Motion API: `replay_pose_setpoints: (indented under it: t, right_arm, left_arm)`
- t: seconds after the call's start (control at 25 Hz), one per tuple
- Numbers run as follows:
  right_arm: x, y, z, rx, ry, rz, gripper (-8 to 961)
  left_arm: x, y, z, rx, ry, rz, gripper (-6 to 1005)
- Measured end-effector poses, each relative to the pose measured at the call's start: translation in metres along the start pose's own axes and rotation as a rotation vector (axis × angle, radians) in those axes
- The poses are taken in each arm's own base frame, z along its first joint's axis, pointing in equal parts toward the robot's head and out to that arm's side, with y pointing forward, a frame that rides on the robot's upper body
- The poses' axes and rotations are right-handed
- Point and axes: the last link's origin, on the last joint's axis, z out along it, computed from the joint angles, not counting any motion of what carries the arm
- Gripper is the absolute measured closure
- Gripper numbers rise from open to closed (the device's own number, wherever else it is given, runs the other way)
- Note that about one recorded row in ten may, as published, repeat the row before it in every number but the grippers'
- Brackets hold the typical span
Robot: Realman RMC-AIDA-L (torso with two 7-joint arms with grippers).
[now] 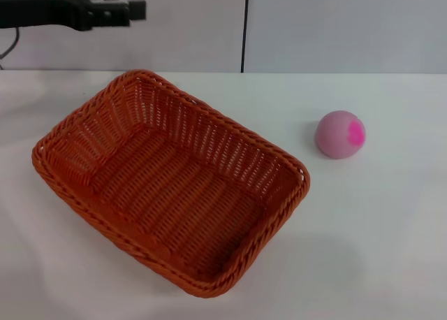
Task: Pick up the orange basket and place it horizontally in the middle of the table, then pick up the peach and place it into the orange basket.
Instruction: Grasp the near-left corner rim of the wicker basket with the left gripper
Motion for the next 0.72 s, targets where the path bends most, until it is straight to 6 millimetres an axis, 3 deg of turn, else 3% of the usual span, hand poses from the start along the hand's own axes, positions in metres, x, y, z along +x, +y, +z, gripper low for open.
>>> replay_pose_setpoints:
  t: [0.36,0.72]
  right_arm:
    - [0.002,-0.004,-0.003,0.025,0.010,0.003,197]
    - [0.002,-0.006,-0.003,0.038,0.009,0.006,197]
  left_arm:
    - [0.017,-0.007,0.011,0.119,-0.252,0.093,184]
    - [0.007,-0.009,0.018,0.192,-0.450,0.111,185]
